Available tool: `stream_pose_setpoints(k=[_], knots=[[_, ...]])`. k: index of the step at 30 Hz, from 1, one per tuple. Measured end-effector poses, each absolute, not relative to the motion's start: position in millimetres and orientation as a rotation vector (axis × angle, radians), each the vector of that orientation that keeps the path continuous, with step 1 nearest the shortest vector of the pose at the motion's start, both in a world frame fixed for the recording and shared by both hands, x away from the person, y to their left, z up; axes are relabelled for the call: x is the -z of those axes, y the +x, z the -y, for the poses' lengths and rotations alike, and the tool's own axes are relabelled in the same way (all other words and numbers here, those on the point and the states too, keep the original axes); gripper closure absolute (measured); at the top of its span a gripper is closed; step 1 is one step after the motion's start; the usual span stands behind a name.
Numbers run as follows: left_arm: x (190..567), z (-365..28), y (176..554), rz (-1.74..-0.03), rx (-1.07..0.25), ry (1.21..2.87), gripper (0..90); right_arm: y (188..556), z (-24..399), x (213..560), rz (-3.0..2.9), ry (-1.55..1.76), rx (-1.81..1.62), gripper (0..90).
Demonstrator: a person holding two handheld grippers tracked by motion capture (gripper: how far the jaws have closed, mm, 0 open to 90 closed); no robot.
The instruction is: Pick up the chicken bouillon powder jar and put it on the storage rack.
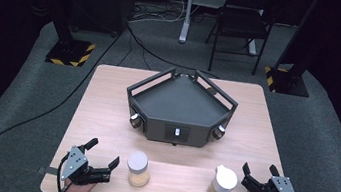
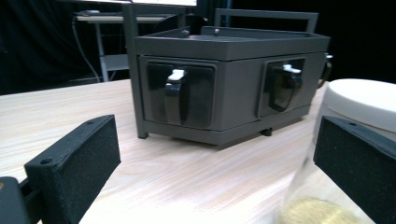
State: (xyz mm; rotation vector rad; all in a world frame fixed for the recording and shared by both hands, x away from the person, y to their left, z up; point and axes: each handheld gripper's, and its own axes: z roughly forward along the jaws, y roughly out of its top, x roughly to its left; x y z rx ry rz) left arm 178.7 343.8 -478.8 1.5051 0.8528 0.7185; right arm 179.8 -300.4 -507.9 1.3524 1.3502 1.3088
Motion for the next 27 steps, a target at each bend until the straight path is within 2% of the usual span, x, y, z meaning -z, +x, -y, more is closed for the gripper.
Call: stream_pose_setpoints(k=[27], knots=[[470.8, -345.1, 185.3, -0.698, -0.619, 1.55, 0.0, 178.7, 301.0, 508.2, -1.344, 1.361, -1.317, 0.0]])
